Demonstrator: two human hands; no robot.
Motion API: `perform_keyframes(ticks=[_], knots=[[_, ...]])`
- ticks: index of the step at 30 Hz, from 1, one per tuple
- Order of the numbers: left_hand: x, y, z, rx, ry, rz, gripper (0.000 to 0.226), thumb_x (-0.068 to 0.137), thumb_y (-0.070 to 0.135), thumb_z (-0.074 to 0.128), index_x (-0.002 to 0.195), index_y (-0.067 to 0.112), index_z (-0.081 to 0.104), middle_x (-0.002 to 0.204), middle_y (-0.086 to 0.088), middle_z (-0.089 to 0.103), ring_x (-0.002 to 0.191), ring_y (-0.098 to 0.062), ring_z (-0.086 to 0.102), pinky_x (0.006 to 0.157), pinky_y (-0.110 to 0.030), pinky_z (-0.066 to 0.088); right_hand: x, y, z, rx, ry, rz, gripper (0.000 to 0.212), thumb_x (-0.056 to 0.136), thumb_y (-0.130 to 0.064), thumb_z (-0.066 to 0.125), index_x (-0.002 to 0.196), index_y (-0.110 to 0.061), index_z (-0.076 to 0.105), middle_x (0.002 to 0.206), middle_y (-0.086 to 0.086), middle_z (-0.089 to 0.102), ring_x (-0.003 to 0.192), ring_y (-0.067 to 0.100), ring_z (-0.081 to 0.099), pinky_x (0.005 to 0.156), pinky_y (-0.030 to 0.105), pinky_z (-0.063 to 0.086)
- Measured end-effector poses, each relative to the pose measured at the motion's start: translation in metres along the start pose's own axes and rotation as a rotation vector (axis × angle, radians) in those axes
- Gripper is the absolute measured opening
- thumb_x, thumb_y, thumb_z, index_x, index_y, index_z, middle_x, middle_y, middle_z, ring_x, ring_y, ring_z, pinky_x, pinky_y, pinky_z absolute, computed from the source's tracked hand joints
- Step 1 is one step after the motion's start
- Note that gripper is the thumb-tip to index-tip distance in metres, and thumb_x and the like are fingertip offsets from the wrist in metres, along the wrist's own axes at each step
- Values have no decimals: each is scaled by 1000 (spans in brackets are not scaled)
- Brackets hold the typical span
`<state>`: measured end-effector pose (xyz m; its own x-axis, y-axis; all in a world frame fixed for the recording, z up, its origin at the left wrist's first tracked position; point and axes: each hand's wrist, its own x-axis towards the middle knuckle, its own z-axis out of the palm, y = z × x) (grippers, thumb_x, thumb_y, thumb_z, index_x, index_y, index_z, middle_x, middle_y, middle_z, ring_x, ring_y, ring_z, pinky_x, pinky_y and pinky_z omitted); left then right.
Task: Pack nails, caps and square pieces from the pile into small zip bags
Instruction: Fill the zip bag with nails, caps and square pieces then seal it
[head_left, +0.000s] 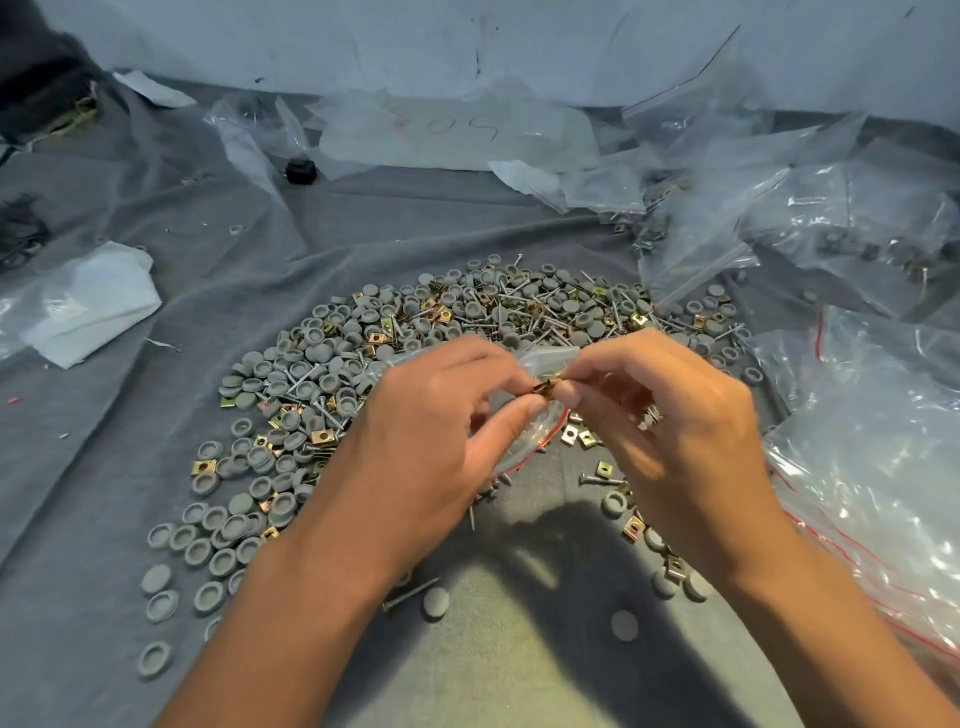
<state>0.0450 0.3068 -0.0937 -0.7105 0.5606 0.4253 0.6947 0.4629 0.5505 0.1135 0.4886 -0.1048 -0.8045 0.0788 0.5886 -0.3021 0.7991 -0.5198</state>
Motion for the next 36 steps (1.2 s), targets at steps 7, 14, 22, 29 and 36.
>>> perform_keyframes(ticks=[7,14,22,29,36], knots=[[-1,1,0,46,-94,-71,31,83,51,62,107,32,68,102,22,61,82,12,53,81,-17,52,-2,1,9,-34,-9,54,15,87,-20,77,100,-17,74,90,-9,60,79,-8,51,73,5,38],[-1,3,0,130,100,-191,38,82,27,72,119,21,64,113,12,60,68,2,53,79,3,39,0,23,-12,-39,-7,276,21,91,-21,72,111,-27,69,94,-22,59,86,-11,57,73,1,41],[0,5,-1,138,183,-231,37,73,23,85,100,22,60,100,10,54,78,-4,48,81,3,34,-4,38,-3,-250,-423,346,23,87,-41,67,109,-43,63,97,-26,54,86,-7,51,78,16,45],[0,7,1,203,104,-167,64,72,31,76,131,17,55,126,9,49,105,5,39,85,5,33,-9,35,13,-476,-475,258,20,90,-46,69,107,-36,65,102,-18,64,99,13,56,79,31,47],[-3,11,11,163,-34,-157,72,70,27,86,134,24,54,126,20,44,83,12,46,78,9,31,-10,33,11,-454,-533,246,28,99,-17,57,122,-30,63,111,-5,61,98,22,63,80,41,56]])
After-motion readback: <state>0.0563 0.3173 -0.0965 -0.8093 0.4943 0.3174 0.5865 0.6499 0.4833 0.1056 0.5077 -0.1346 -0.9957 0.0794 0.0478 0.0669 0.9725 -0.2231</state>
